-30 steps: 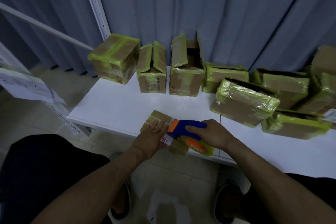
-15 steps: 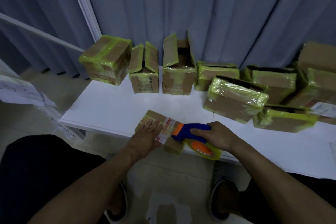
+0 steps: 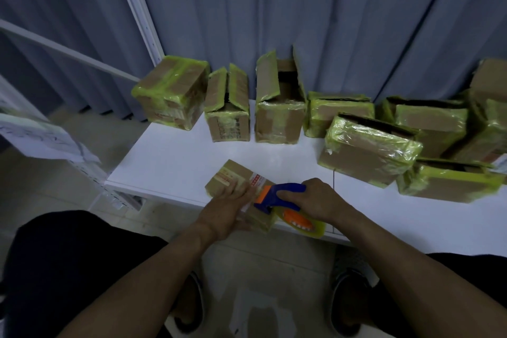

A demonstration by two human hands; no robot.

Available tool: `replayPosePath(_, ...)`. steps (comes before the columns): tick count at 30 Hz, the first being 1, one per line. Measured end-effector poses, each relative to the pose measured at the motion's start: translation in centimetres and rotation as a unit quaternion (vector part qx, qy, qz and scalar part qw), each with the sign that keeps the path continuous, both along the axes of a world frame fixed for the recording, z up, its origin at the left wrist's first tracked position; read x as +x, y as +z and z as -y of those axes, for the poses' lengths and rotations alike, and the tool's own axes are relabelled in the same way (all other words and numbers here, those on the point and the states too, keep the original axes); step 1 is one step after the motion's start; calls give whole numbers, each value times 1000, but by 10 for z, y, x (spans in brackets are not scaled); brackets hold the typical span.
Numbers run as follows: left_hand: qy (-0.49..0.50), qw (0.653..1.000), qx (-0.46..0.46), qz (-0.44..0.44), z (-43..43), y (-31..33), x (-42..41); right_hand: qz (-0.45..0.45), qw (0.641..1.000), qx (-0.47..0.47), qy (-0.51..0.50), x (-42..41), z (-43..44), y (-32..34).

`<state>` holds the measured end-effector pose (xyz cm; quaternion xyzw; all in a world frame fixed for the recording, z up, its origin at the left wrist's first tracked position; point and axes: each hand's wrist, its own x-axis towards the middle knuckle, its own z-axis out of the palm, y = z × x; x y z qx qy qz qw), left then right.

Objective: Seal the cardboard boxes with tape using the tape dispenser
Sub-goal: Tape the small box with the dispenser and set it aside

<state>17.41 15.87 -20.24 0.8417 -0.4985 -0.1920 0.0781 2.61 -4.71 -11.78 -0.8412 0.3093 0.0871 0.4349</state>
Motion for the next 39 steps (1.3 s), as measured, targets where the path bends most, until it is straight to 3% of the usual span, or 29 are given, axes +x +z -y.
replayPosePath(11,19,999,30,24,15,2,-11,11,998,56,-29,-19,3,9)
replayPosePath(29,41,997,54,37,20,4,-19,-15,997,67,-20,-43,19,8)
replayPosePath(39,23,997,-7,67,20,-8,-29,-43,998,37,1,-36,16,3)
